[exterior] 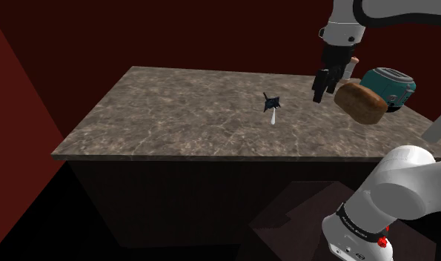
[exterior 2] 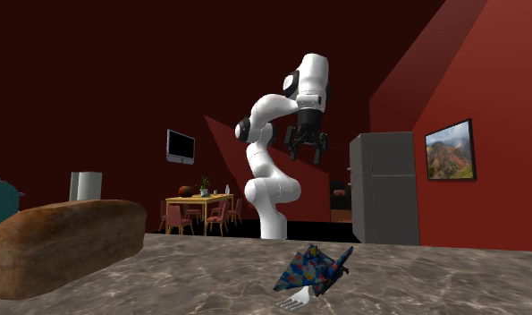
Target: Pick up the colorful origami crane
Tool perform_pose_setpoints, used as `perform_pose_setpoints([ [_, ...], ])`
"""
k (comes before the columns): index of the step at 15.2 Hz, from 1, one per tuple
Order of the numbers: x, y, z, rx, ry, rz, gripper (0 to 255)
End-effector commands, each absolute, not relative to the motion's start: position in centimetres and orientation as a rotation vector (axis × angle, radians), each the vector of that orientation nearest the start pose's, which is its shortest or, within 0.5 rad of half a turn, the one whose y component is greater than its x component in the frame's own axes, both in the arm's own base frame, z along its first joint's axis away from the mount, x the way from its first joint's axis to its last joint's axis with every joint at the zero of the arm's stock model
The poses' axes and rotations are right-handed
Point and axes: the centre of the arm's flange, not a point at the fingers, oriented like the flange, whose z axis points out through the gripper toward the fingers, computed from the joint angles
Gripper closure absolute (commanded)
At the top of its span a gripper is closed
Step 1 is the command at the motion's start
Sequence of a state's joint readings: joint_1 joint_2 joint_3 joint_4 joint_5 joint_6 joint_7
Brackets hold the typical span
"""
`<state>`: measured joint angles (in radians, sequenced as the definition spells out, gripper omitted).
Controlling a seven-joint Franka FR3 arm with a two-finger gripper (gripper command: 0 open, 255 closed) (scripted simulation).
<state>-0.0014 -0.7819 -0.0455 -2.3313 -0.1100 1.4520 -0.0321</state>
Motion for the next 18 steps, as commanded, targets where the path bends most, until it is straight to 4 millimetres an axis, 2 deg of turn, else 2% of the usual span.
perform_pose_setpoints([
  [1,29.4,-3.1,59.1,-3.212,0.012,0.162,0],
  [9,38.2,-4.6,54.1,-3.162,0.564,0.100,0],
  [13,42.3,-6.5,51.8,-3.101,0.834,0.067,0],
  [18,47.0,-9.9,49.1,-2.990,1.162,0.026,0],
])
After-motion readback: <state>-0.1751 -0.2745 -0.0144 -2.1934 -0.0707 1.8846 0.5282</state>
